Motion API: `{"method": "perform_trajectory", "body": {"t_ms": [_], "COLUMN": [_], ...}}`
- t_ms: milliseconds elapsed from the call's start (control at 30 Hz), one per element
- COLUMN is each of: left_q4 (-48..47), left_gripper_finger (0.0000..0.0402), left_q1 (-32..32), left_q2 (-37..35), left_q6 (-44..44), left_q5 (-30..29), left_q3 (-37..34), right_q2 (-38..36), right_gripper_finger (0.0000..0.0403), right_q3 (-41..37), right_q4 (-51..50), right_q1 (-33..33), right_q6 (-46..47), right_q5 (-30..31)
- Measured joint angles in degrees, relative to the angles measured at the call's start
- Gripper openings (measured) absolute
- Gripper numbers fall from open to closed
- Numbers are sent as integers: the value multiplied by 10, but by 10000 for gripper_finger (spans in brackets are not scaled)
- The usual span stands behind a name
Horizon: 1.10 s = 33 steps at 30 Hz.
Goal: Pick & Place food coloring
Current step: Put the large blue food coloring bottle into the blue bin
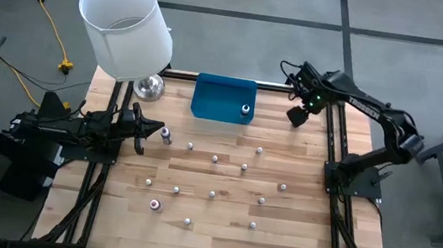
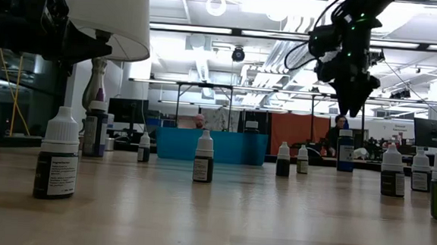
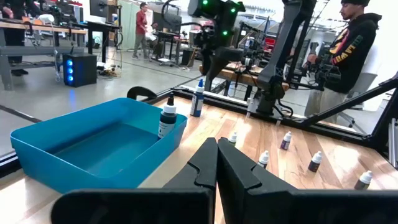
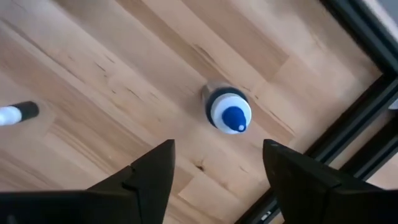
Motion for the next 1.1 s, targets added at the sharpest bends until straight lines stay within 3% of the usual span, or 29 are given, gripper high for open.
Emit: {"method": "perform_trajectory", "body": {"t_ms": [533, 1100], "left_q4": [0, 0], "left_gripper_finger": [0, 0], "left_q1": [0, 0], "left_q2": [0, 0], "left_q6": [0, 0], "left_q5": [0, 0], "left_q3": [0, 0], "right_q2": [82, 98], "right_gripper_finger": [256, 254], "right_q3": [4, 4], "right_q4": [18, 39], "right_q1": [-32, -42], "right_q6": [6, 17], "right_q5": [-8, -10]}}
